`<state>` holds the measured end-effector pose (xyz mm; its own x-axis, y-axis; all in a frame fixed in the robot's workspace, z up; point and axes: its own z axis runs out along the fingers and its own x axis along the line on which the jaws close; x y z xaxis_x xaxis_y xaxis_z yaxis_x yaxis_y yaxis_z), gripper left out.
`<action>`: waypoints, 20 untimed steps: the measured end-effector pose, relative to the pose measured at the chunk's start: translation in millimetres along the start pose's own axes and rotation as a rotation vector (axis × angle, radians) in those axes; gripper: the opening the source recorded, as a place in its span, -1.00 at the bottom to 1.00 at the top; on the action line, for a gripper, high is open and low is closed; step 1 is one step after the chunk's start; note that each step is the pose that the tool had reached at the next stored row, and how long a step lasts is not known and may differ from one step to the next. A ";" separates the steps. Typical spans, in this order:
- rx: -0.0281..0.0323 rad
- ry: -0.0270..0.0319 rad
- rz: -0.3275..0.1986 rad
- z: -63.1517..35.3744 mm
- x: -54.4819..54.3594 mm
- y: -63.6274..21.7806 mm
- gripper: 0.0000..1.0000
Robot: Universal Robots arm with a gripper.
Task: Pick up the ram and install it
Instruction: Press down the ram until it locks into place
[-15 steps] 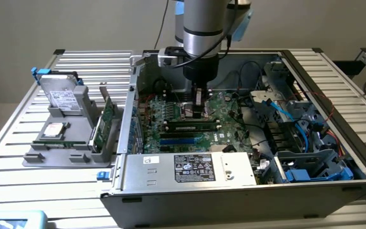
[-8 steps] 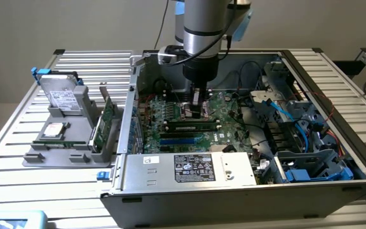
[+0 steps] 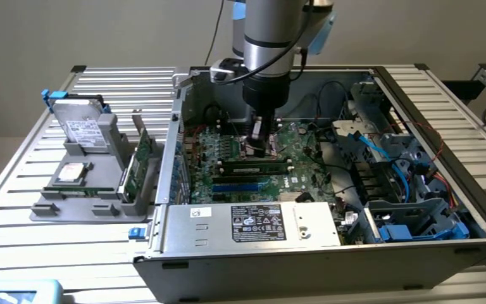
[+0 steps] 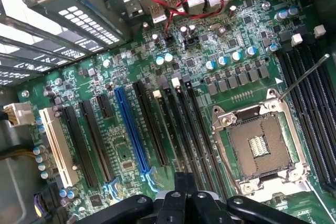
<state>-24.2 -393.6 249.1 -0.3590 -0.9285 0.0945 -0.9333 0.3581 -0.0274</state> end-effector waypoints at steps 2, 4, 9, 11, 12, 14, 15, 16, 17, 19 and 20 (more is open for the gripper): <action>-0.0019 0.0005 0.025 0.0 0.0 0.0 -0.79; -0.0038 0.0010 0.050 0.0 0.0 0.0 -0.79; -0.0084 0.0022 0.113 0.0 0.0 0.0 -0.79; -0.0100 0.0025 0.137 0.1 0.0 0.0 -0.79; -0.0107 0.0026 0.149 0.1 -0.1 0.0 -0.79; -0.0114 0.0026 0.172 0.1 -0.1 0.0 -0.79; -0.0115 0.0025 0.182 0.0 0.0 0.0 -0.79; -0.0116 0.0023 0.193 0.0 0.0 0.0 -0.79; -0.0116 0.0019 0.204 0.1 -0.1 0.0 -0.79; -0.0115 0.0015 0.225 0.1 0.0 0.0 -0.79; -0.0114 0.0014 0.236 0.0 0.0 0.0 -0.79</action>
<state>-24.2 -393.6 249.1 -0.5675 -0.8186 0.0882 -0.8232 0.5666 -0.0376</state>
